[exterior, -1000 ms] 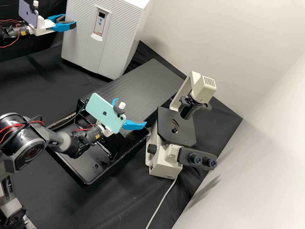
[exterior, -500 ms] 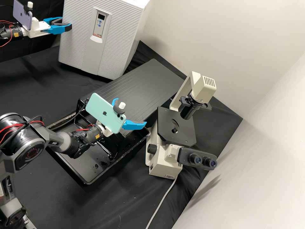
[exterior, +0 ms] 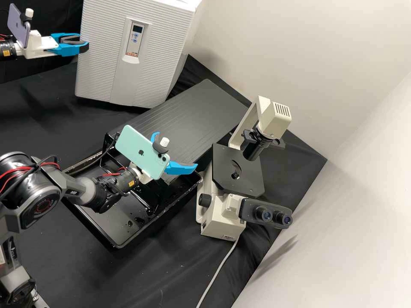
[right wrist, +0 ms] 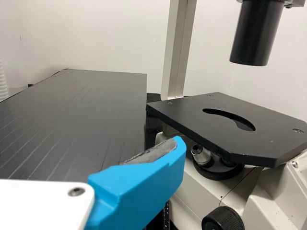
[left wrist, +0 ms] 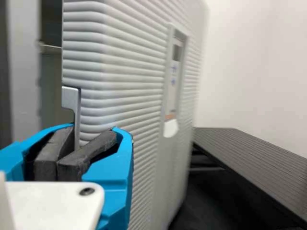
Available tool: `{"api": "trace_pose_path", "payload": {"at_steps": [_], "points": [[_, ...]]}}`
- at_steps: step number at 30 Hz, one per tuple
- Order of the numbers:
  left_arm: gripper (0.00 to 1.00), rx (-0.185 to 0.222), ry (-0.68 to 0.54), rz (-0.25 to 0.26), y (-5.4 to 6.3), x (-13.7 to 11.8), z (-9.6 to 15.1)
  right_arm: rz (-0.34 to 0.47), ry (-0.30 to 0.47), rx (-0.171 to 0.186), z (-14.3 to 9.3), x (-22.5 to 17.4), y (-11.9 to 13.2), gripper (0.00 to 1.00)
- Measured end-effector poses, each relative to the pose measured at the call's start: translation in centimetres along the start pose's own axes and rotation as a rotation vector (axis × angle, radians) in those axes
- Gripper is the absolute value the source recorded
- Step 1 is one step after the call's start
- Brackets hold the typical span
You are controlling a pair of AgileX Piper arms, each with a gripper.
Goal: Open the incubator door
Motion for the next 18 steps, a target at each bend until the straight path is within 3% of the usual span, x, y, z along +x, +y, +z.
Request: {"api": "trace_pose_path", "payload": {"at_steps": [4,10,15,18], "points": [[0.00,0.036,-0.070,-0.028,-0.5,-1.4,2.0,0.000,0.000,0.000,0.0,0.0,0.0,1.00],[0.00,0.122,-0.176,-0.009,-0.8,-3.3,4.6,0.000,0.000,0.000,0.0,0.0,0.0,1.00],[0.00,0.101,-0.202,0.070,0.0,-4.3,5.5,0.000,0.000,0.000,0.0,0.0,0.0,1.00],[0.00,0.085,-0.201,0.082,0.0,-4.4,5.8,0.000,0.000,0.000,0.0,0.0,0.0,1.00]]}}
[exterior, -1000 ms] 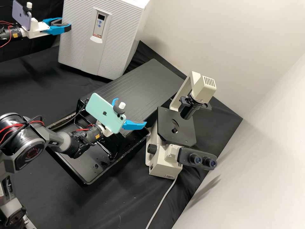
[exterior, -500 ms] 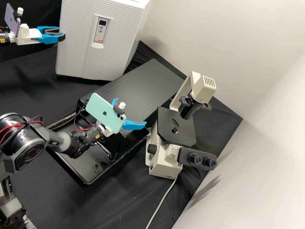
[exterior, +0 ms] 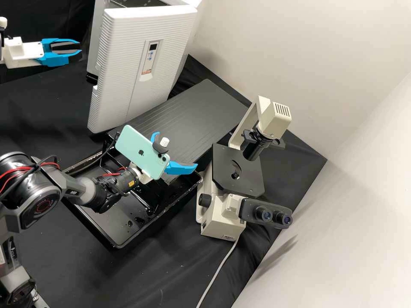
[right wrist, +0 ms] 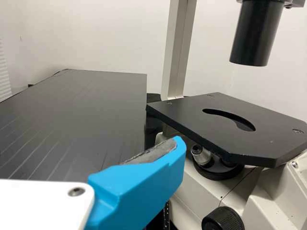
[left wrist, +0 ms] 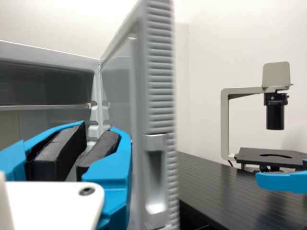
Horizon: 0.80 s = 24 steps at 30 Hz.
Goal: Open the incubator door
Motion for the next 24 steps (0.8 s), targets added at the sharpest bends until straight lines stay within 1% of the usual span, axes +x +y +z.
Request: {"api": "trace_pose_path", "payload": {"at_steps": [8,12,13,16,18,21,24], "points": [[0.00,-0.010,-0.008,0.000,-0.14,0.13,0.37,0.000,0.000,0.000,0.00,0.00,0.00,1.00],[0.00,0.008,0.032,0.033,0.07,0.25,0.24,0.000,0.000,0.000,0.00,0.00,0.00,1.00],[0.00,0.022,0.063,0.054,0.19,0.29,0.12,0.000,0.000,0.000,0.00,0.00,0.00,1.00],[0.00,0.054,0.133,0.092,0.25,0.34,0.05,0.000,0.000,0.000,0.00,0.00,0.00,1.00],[0.00,0.098,0.186,0.093,0.14,0.38,-0.04,0.000,0.000,0.000,0.00,0.00,0.00,1.00],[0.00,0.137,0.266,0.083,-0.04,0.46,-0.24,0.000,0.000,0.000,0.00,0.00,0.00,1.00],[0.00,0.154,0.341,0.073,-0.23,0.43,-0.43,0.000,0.000,0.000,0.00,0.00,0.00,1.00]]}}
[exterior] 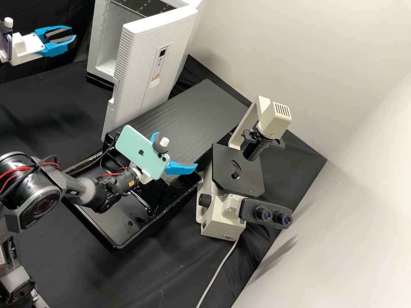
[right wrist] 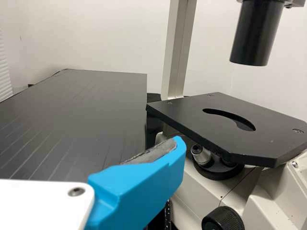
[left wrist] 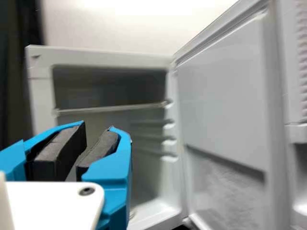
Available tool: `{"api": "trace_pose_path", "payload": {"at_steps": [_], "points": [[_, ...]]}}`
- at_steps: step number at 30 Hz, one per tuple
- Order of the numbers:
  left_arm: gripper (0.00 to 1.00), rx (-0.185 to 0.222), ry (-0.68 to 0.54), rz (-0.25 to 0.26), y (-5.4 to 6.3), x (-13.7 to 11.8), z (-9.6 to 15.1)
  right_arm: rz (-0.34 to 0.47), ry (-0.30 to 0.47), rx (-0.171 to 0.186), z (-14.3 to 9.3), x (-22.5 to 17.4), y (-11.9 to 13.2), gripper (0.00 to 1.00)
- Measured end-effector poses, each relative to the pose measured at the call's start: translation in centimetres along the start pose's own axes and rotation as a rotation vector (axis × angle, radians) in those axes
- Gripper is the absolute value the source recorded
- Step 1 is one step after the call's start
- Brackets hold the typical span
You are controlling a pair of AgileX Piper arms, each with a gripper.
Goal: Open the incubator door
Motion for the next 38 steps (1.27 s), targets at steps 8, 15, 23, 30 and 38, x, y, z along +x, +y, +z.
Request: {"api": "trace_pose_path", "payload": {"at_steps": [8,15,23,30,38], "points": [[1.00,0.023,0.068,-0.025,-0.8,-0.7,-0.1,0.000,0.000,0.000,0.0,0.0,0.0,1.00],[1.00,0.027,0.074,-0.050,-2.1,-1.3,-0.4,0.000,0.000,0.000,0.0,0.0,0.0,1.00],[1.00,0.009,0.162,-0.066,-2.9,-1.5,-1.3,0.000,0.000,0.000,0.0,0.0,0.0,1.00],[1.00,-0.002,0.191,-0.062,-2.8,-1.5,-1.6,0.000,0.000,0.000,0.0,0.0,0.0,1.00],[1.00,-0.003,0.202,-0.060,-2.8,-1.6,-1.9,0.000,0.000,0.000,0.0,0.0,0.0,1.00]]}}
